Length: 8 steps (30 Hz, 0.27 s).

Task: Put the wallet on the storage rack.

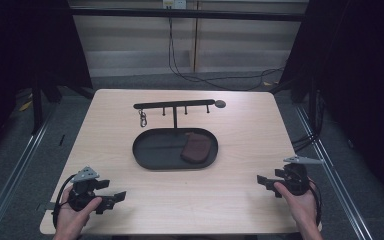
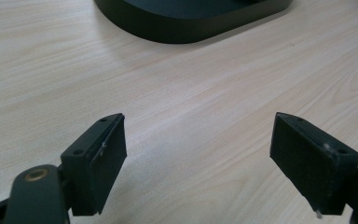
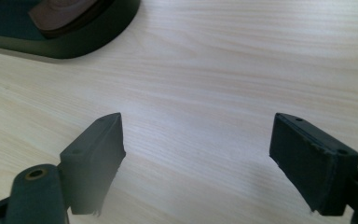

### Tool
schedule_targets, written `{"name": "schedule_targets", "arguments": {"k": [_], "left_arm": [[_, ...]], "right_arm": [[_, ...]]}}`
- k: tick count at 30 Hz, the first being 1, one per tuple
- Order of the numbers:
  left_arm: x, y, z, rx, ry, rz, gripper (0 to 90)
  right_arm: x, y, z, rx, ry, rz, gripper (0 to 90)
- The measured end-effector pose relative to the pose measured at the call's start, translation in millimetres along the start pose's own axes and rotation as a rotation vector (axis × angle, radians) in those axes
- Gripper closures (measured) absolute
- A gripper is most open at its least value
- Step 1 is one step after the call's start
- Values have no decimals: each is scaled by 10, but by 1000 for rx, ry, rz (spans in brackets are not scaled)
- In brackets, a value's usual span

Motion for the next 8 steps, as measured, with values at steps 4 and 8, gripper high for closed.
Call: {"name": "schedule_targets", "arguments": {"k": [4,8], "left_arm": [[-6,3,-2,5,-2,1,186],[-14,0,-1,-2,-3,8,186]], "right_arm": [[-41,-110,-89,-17,-31,27,168],[-98,-177,-180,4,-100,87,182]]}}
Point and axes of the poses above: each handheld gripper's, and its own axes: x roughly backward along the jaws, y roughly out of its top, z roughly to its left, the point moved 6 cm from there along -x, roughly forward along the jaws, and after that the axes turned 2 degrees about z, right-handed, at the moved point
